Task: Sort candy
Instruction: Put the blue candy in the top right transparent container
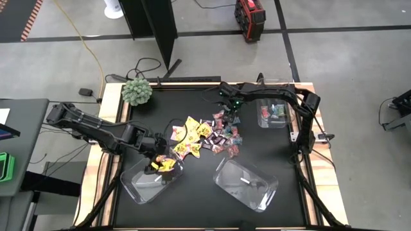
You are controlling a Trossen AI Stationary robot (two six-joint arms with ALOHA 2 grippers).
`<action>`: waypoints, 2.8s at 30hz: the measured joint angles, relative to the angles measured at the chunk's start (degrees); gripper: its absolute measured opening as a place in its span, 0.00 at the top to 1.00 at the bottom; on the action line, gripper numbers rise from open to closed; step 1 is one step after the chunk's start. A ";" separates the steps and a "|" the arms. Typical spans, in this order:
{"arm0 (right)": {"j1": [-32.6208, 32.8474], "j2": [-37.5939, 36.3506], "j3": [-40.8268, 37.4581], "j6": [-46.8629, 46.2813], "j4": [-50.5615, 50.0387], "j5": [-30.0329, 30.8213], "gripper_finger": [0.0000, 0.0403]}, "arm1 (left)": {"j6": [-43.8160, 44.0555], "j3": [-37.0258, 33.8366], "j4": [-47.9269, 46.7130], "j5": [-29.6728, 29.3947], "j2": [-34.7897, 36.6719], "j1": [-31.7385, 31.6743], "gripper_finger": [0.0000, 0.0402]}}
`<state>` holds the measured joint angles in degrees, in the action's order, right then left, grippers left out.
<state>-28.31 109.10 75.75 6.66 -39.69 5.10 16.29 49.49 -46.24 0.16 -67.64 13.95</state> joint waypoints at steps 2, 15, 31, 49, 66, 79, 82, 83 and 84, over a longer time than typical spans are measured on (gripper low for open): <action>0.02 0.00 0.00 -0.86 -0.23 0.02 0.32 | 0.15 -0.28 0.41 -0.07 0.00 0.17 0.26; -0.07 0.00 -1.97 -0.88 3.08 0.07 0.34 | -1.01 -1.07 1.26 -0.29 0.00 0.34 0.26; -0.77 0.00 -1.97 -0.80 3.96 0.04 0.52 | -1.06 -1.07 1.25 -2.03 0.00 0.34 0.26; -0.20 -0.05 -1.97 -0.35 4.16 0.04 0.98 | -1.07 -1.07 1.25 -2.69 0.00 0.34 0.26; 5.35 -6.24 6.51 2.70 -3.75 7.66 1.00 | -1.76 -1.07 3.93 -7.26 0.00 0.34 0.26; -2.65 -31.43 -9.91 -9.76 -3.35 10.43 1.00 | -7.16 -1.07 13.27 -22.98 0.02 0.31 0.26; -4.89 -38.24 -15.36 -14.17 -3.62 12.90 1.00 | -6.73 -0.92 14.23 -22.45 0.04 0.31 0.26; -5.58 -40.42 -16.80 -15.76 -4.17 13.97 1.00 | -6.33 -0.68 14.18 -22.16 0.04 0.31 0.26; -6.29 -42.44 -17.99 -17.42 -4.76 15.09 1.00 | -6.01 -0.42 14.36 -22.16 0.04 0.31 0.26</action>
<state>-34.60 66.66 57.76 -10.75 -44.45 20.20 10.28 49.08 -31.88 -21.99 -67.59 14.26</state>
